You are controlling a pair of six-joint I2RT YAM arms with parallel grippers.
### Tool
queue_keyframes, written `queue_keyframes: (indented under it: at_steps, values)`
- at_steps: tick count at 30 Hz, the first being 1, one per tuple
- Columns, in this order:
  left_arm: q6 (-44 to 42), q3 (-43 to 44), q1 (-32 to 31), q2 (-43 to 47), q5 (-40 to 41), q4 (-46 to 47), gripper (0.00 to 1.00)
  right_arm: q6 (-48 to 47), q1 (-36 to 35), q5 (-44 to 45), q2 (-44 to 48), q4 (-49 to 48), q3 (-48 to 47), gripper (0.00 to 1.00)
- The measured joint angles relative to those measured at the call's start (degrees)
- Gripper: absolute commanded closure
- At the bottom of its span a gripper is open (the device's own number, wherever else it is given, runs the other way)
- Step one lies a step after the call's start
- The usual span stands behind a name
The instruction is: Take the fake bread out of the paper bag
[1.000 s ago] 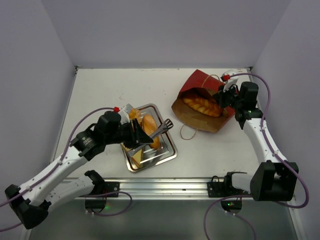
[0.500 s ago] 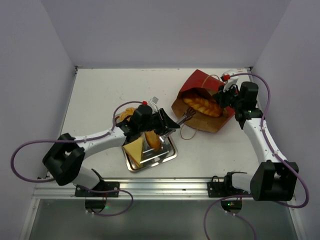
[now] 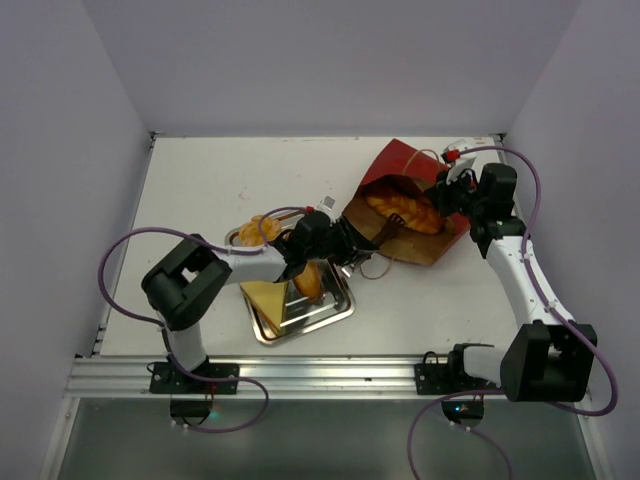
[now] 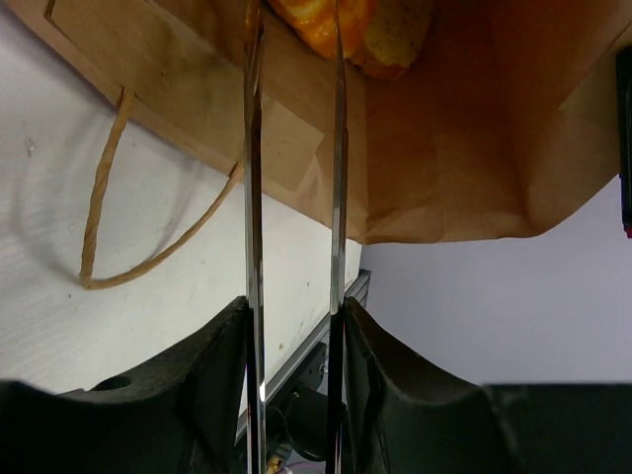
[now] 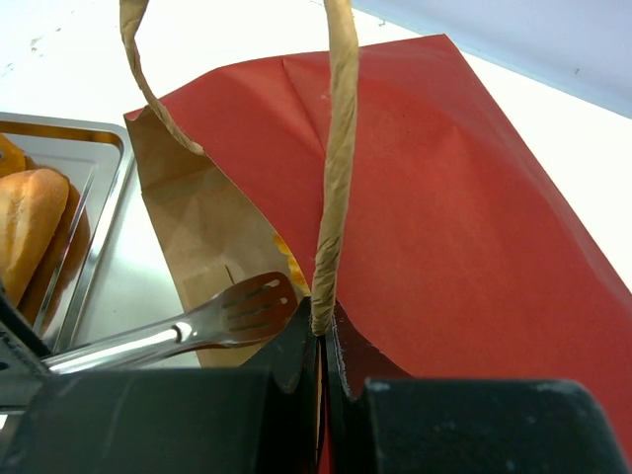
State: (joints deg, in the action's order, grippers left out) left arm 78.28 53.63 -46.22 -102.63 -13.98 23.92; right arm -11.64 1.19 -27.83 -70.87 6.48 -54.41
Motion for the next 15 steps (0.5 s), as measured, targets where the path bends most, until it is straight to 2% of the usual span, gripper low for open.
queue_keyframes:
  at_steps: [8, 15]
  values:
    - [2.14, 2.14, 0.0, -4.7, 0.33, 2.25, 0.55, 0.02, 0.0, -0.24, 0.0, -0.02, 0.0, 1.0]
    - [3.67, 2.51, 0.02, -5.33, 1.01, 2.67, 0.55, 0.02, 0.0, -0.26, 0.0, 0.0, 0.0, 1.0]
